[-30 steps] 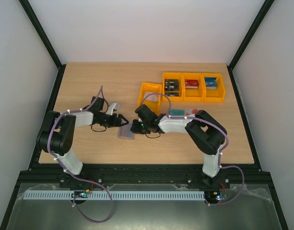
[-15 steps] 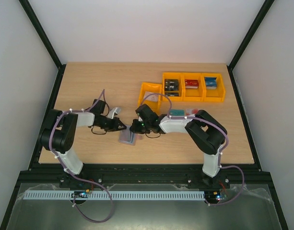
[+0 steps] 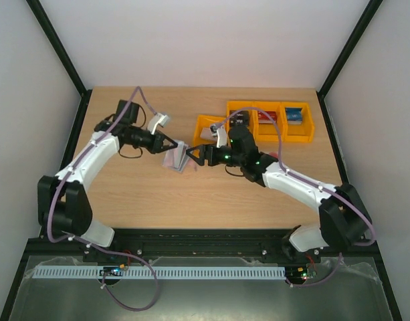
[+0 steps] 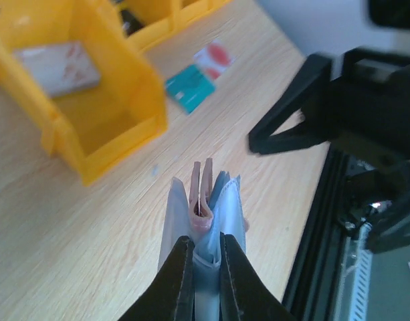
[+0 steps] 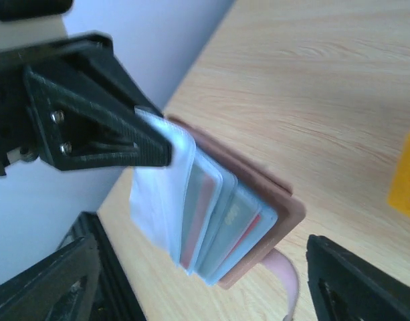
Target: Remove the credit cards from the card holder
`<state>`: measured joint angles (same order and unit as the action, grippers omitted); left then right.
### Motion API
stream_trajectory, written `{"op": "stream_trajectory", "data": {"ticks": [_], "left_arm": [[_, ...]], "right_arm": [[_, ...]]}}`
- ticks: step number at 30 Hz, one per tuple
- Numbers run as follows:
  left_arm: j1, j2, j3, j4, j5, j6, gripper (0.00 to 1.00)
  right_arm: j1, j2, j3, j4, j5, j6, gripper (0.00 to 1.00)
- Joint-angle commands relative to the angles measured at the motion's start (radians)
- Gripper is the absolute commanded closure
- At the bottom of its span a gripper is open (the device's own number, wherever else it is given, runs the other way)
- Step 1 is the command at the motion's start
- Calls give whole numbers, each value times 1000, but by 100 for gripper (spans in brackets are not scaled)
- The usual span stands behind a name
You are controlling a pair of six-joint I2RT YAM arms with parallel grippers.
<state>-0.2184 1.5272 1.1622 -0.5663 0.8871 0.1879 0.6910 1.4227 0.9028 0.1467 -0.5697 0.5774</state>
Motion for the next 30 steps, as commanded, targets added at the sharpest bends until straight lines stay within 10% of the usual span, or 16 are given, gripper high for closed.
{"op": "stream_trajectory", "data": {"ticks": [1,25,30], "left_arm": [[0,-59,136,-266,131,145,98],[-67,-171,297,-294,209,85,98],[-65,-172,291,-297,212,93,98]], "right_arm": [[9,-83,-56,170,-89,-39,15],[63,-89,-92,398,-127,53,46],[67,-98,-110,498,-152,112,84]]}}
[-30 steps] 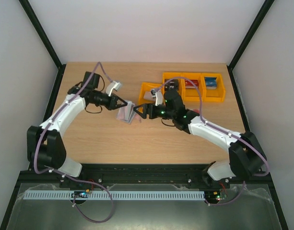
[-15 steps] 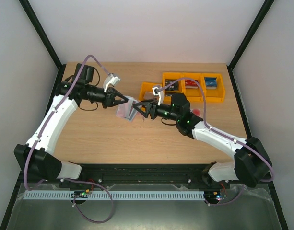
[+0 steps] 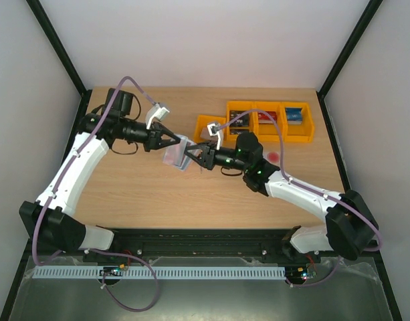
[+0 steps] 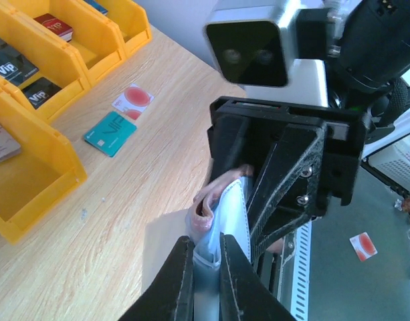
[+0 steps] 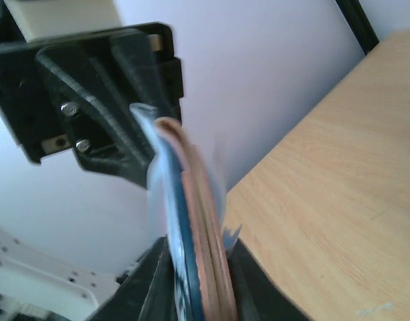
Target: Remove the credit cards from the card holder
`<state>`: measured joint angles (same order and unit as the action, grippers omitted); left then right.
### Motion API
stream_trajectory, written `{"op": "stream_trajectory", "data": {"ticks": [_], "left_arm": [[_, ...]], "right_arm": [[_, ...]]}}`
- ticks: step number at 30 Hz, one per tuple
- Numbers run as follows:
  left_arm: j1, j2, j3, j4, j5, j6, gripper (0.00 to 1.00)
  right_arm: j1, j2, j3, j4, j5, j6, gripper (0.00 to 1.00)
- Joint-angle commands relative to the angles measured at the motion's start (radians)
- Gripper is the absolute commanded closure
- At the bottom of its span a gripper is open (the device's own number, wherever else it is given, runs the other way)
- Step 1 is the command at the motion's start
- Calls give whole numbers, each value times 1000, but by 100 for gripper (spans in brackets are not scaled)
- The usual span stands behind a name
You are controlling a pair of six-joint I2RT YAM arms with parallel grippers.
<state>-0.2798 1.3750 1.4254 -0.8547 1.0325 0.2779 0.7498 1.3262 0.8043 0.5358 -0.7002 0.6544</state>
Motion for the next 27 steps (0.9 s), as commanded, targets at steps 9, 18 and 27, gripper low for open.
{"op": "stream_trajectory", "data": {"ticks": [9,18,27], "left_arm": [[-1,-37,-38,127,-435,-71,11],[-24,-48,-71,131,-460,-74,24],[-39,-40,-163,201,-487,-123,5]], "right_arm": [[15,5,114,-358,385,-64,98],[104,179,440,-901,893,-43,98],[122,213,552,-1010,855,-64,98]]}}
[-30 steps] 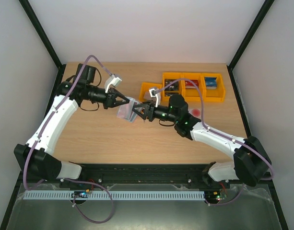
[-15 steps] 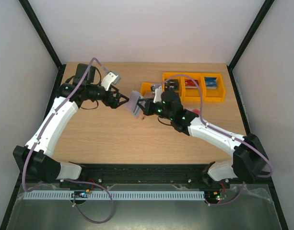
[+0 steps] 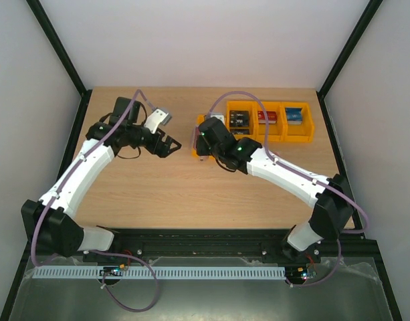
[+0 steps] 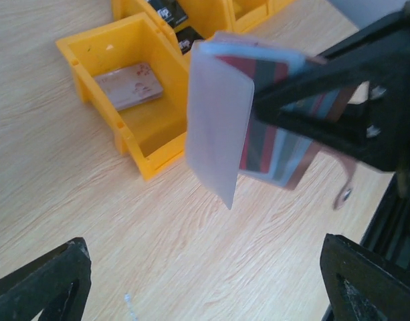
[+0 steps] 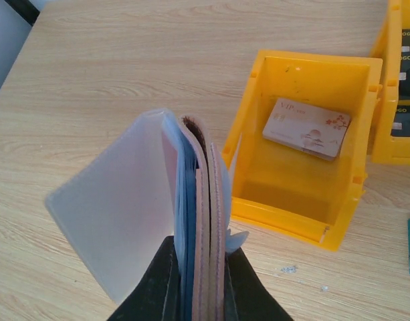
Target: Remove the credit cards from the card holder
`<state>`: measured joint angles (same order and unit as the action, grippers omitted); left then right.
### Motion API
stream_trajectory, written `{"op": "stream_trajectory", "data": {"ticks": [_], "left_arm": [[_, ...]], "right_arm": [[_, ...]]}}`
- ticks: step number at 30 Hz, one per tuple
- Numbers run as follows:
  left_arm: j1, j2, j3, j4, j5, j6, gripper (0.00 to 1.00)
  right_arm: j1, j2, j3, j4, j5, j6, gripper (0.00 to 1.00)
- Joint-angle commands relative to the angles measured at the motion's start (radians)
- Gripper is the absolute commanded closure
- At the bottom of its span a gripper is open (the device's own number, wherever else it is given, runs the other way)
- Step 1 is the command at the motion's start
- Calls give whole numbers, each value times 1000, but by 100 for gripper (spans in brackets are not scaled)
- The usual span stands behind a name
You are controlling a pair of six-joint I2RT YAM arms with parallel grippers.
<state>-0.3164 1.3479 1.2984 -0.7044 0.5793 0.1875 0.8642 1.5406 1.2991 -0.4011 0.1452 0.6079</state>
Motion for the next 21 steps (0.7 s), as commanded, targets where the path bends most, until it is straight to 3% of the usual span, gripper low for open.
{"op": "stream_trajectory", "data": {"ticks": [1,6,15,18,21], "left_arm": [[-6,-9,-42,55,-30,-31,3],[-26,-4,-26,55,-59,-16,1],[-16,-23,-3,56,-370,49,1],[-6,-38,50,5,-326,75,1],[-4,-40,124,-97,-194,111,2]], "right_arm": [[9,-8,57,-55,-38,-22,99],[7,-41,49,18,-187,-39,98],[-66,-174,-46,142,-438,-155,98],[-119,-228,-123,221,-571,-163,98],[-137,-277,-192,329,-722,-189,98]]}}
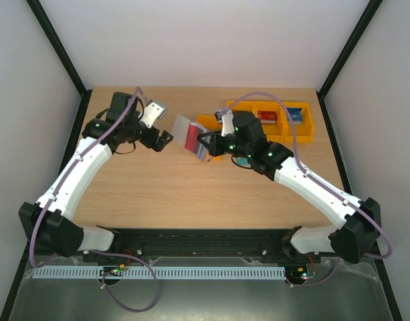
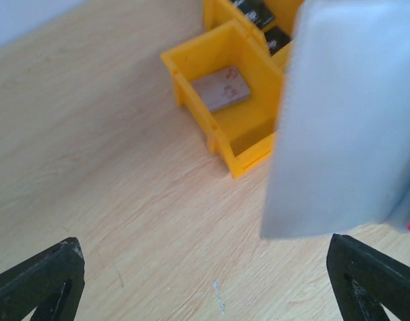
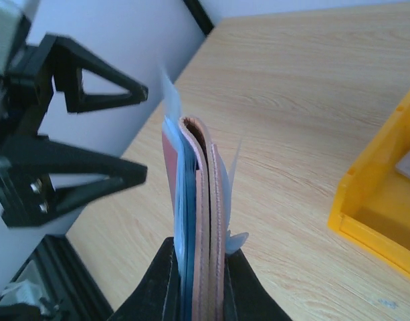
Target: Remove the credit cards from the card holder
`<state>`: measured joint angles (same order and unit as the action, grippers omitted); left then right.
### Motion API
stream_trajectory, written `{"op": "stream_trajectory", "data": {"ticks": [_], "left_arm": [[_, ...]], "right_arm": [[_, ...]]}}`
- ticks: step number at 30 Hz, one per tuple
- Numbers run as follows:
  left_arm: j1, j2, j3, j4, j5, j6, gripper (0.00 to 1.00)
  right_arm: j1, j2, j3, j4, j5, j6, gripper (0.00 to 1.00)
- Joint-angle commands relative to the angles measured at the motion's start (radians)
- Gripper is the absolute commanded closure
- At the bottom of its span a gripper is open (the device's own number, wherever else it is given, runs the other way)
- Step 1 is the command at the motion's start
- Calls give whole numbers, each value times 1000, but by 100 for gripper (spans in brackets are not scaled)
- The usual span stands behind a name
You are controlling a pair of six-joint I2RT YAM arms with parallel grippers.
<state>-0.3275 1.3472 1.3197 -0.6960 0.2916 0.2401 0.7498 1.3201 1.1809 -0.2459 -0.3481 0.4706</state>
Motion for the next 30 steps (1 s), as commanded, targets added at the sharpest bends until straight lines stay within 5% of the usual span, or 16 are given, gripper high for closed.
{"op": "stream_trajectory", "data": {"ticks": [1,5,10,20,27,30], "left_arm": [[7,-37,126,-141,158,73,2],[7,-44,159,-211,390,105,9],[7,-45,179,-227,432,105,30],[4,-32,101,-254,707,184,29],[-2,-36,72,-258,802,208,60],[-2,-38,77,-270,813,226,89]], "right_arm": [[-22,-70,-91,213,-267,-51,98],[-22,-98,-134,329,-346,-32,98],[-22,-98,-142,371,-380,-27,98],[-23,-97,-181,522,-479,17,98],[-21,-114,-215,637,-524,39,98],[-22,-116,-224,661,-533,43,98]]}}
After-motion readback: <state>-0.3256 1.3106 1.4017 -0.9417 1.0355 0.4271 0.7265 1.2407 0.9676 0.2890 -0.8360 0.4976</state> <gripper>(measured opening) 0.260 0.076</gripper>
